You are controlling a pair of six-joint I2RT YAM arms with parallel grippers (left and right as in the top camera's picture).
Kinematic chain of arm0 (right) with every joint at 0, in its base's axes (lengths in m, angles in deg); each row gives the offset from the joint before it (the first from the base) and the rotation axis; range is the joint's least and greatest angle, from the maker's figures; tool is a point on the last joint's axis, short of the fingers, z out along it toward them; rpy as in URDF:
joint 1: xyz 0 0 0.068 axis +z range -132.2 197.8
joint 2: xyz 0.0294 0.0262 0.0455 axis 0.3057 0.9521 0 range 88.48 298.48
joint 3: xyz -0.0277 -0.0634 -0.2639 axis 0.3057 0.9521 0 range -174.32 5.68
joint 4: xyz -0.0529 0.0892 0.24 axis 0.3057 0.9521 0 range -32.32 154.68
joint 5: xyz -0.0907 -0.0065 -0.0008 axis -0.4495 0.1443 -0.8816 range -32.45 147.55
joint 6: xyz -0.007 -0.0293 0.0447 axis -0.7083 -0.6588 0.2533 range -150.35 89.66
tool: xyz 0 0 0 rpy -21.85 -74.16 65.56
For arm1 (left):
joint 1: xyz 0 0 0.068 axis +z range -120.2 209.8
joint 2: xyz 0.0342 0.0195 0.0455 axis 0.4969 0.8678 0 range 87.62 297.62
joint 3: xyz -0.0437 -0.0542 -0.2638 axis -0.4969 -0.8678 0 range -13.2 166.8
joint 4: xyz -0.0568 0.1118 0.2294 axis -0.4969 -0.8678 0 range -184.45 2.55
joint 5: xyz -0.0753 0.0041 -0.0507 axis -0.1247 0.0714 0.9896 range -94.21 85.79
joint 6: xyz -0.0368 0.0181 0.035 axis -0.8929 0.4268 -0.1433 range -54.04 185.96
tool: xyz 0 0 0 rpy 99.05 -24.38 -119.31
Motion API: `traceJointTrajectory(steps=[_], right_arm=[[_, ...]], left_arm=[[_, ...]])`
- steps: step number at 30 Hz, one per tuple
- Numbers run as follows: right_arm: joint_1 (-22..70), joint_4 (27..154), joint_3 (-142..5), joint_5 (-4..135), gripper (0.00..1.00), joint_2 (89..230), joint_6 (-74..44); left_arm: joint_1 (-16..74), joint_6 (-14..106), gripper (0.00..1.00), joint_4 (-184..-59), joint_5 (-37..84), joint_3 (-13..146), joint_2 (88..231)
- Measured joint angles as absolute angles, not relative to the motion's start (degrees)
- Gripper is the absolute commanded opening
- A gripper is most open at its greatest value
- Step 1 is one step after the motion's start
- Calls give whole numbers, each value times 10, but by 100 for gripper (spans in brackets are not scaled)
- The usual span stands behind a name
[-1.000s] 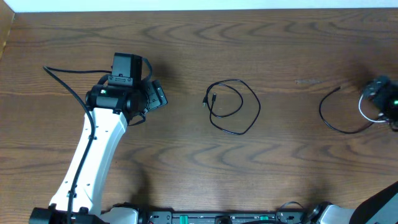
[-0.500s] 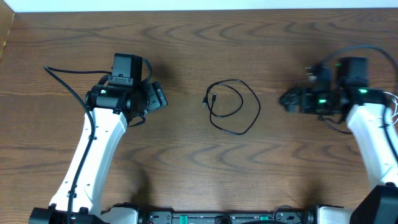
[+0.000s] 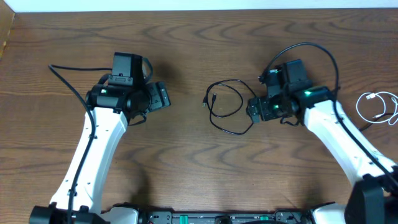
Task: Untangle cables
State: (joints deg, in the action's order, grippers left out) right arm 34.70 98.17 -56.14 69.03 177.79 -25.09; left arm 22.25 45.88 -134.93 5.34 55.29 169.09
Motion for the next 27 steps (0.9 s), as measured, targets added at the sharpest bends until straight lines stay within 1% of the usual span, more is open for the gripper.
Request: traceJointTrajectory(steps=[5, 9, 18, 23, 27], right_arm=[[351, 985, -561, 660, 97, 1784, -221], [349, 1006, -561, 634, 99, 1784, -196], [325, 1048, -561, 618, 99, 1784, -152], [325, 1059, -561, 618, 99, 1784, -146], [325, 1061, -561, 618, 99, 1784, -144]], left_arm=[[222, 505, 86, -1319, 110, 553, 1725], [214, 519, 86, -1298, 137, 553, 1768], [126, 529, 86, -1226, 152, 553, 1846], [95, 507, 86, -1186, 154, 553, 1886], [76, 451, 86, -1172, 136, 553, 1915]])
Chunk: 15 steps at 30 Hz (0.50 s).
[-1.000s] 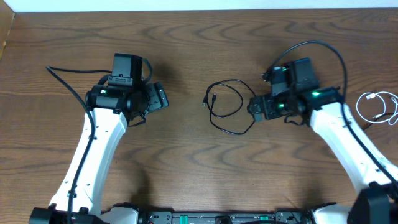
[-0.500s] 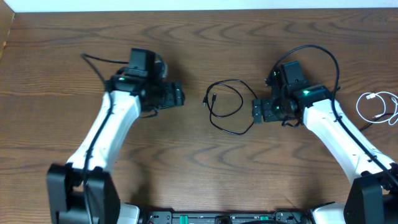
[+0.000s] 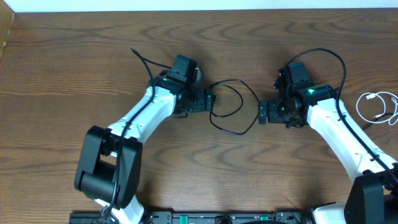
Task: Untangle cables
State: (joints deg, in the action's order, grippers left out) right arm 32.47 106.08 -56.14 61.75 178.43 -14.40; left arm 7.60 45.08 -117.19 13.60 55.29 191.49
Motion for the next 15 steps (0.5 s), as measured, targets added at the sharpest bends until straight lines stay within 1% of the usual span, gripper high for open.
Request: traceJointTrajectory(steps=[3, 7, 11, 15], right_arm=[[325, 1063, -561, 618, 99, 1784, -144], [325, 1064, -561, 618, 99, 1784, -144], [325, 1065, -561, 618, 99, 1784, -144], [325, 1068, -561, 618, 99, 1784, -144]], left_arm=[[59, 406, 86, -1169, 111, 553, 1933], [36, 382, 85, -1164, 87, 553, 1945], [9, 371, 78, -1163, 54, 553, 1947], [-11, 366, 77, -1162, 19, 553, 1947]])
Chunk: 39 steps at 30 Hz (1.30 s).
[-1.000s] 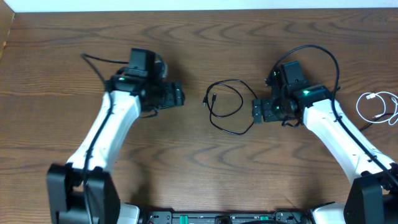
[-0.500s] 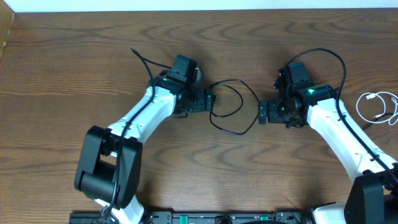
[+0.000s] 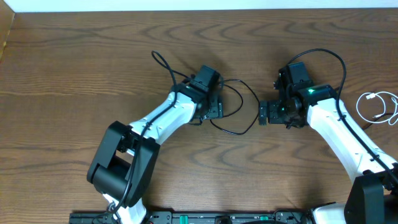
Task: Untangle cables
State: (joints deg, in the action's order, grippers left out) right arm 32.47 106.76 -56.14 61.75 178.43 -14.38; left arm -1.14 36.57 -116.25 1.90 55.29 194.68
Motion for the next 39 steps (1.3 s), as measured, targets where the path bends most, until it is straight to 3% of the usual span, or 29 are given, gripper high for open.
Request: traceJointTrajectory(steps=[10, 15, 19, 24, 29, 39], right_arm=[[325, 1071, -561, 618, 99, 1784, -144], [325, 1071, -561, 618, 99, 1784, -144], [325, 1068, -561, 618, 99, 1784, -144], [325, 1067, -561, 618, 99, 1784, -144], [325, 1067, -561, 618, 99, 1784, -144], [325, 1057, -561, 641, 99, 1784, -168]], left_arm=[[-33, 355, 77, -1154, -40, 554, 1987], [-37, 353, 51, -1156, -48, 554, 1988], [-38, 348, 48, -1163, -49, 554, 1989], [-38, 347, 35, -1153, -34, 554, 1989], [-38, 347, 8, -1140, -5, 554, 1990], [-38, 349, 7, -1156, 19, 562, 1990]])
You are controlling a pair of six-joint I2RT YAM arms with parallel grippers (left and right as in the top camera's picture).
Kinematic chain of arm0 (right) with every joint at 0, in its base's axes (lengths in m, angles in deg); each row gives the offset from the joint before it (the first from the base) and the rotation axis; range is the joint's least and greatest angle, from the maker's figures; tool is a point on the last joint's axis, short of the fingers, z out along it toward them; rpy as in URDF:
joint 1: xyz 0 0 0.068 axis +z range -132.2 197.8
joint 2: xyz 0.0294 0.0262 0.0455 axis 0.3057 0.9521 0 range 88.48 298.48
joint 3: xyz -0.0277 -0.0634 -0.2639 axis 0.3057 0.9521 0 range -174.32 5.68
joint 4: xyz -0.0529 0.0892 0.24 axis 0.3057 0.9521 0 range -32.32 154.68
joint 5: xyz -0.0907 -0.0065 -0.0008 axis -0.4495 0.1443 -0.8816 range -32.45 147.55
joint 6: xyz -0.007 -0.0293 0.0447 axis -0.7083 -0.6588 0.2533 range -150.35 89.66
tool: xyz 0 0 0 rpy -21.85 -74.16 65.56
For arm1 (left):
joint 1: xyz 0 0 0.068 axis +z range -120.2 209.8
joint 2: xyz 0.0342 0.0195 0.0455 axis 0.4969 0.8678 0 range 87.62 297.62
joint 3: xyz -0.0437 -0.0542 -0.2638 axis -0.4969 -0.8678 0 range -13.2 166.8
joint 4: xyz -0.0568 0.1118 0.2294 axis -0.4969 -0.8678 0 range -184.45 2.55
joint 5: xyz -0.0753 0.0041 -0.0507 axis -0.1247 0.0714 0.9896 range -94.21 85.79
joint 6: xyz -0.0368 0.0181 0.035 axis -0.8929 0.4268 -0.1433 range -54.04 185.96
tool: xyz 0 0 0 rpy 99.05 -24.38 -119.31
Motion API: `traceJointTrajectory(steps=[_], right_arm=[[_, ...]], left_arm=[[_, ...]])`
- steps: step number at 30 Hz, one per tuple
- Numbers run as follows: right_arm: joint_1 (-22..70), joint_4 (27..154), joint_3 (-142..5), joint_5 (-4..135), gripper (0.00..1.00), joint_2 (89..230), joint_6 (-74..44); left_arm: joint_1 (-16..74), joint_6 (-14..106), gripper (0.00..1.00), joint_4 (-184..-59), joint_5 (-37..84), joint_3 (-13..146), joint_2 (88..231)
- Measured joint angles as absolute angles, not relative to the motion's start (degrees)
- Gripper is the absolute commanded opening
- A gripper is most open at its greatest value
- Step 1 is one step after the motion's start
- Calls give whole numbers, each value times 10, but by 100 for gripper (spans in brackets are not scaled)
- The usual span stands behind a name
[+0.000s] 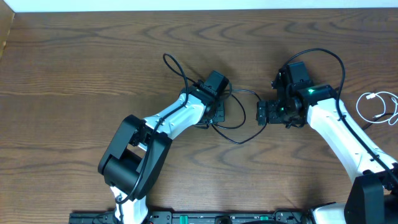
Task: Untangle cables
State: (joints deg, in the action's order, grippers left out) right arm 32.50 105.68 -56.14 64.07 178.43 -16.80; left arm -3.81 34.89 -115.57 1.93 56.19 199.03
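A thin black cable [244,138] lies in a loose loop on the wooden table between the two arms. My left gripper [220,112] sits over the loop's left side, its fingertips hidden under the wrist, so its state does not show. My right gripper [261,114] is at the loop's right side, shut on the black cable where it runs down past the fingers. A white cable [377,106] lies coiled by itself at the far right edge.
The left arm's own black lead [176,67] arcs up behind its wrist, and the right arm's lead [323,55] arcs over its wrist. The table's far edge runs along the top of the view.
My left gripper has shifted slightly right, further onto the loop's left side. The loop's upper arc has dropped lower and flatter. The right gripper has stayed put.
At first my left gripper was far to the left and the right gripper touched the loop's right end. The right gripper then stood a little further right with the cable following, while the left reached the loop's left edge, then moved onto it.
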Motion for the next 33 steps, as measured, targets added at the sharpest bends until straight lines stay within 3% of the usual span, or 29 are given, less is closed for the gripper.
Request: traceJointTrajectory(steps=[13, 33], right_arm=[[325, 949, -561, 743, 99, 1784, -176], [345, 919, -561, 760, 95, 1827, -173]], left_arm=[[-39, 362, 7, -1192, 45, 586, 1789], [-39, 362, 7, -1174, 183, 586, 1784]])
